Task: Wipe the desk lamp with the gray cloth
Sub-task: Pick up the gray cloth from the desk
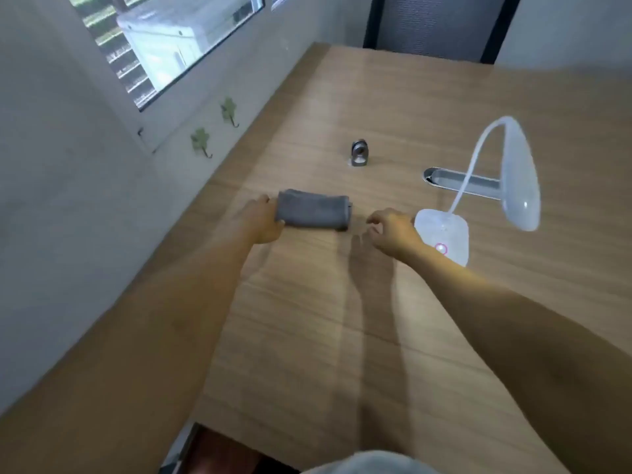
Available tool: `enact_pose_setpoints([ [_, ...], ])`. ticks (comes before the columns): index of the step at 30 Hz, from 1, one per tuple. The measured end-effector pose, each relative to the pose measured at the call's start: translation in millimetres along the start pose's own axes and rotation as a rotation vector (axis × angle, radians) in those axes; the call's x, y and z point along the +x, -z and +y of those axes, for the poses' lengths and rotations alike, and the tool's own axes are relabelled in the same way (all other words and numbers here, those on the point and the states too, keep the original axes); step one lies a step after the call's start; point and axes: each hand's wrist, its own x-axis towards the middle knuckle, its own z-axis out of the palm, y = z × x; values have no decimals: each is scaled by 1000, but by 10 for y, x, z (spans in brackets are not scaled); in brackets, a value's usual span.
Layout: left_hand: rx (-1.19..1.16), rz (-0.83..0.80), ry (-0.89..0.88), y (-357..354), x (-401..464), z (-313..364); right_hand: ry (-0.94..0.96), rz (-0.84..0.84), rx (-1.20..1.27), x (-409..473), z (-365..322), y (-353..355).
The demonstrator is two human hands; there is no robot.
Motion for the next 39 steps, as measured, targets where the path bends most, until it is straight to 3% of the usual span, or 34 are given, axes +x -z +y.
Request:
enact_pose_setpoints([
  [5,-21,83,-176,-84,118,-117,229,41,-180,242,-176,-187],
  [9,-43,81,-216,-180,265,-167,235,-115,-286,401,-133,-336],
  [12,-79,90,-214,-246,347,-198,225,-99,-206,423,-93,-425],
  [18,-121,285,-227,-306,440,-175,232,6,-78,435,-87,-411],
  [24,-227,194,-169,-181,436,-137,141,35,158,463,-226,-289],
  [29,-567,122,-22,48,325,-22,-99,50,527,316,-258,-131],
  [34,-1037,-134,148,260,176,187,-391,110,916,91,-145,98],
  [39,-1108,-228,172,275,72,524,-606,175,1191,-223,41,302],
])
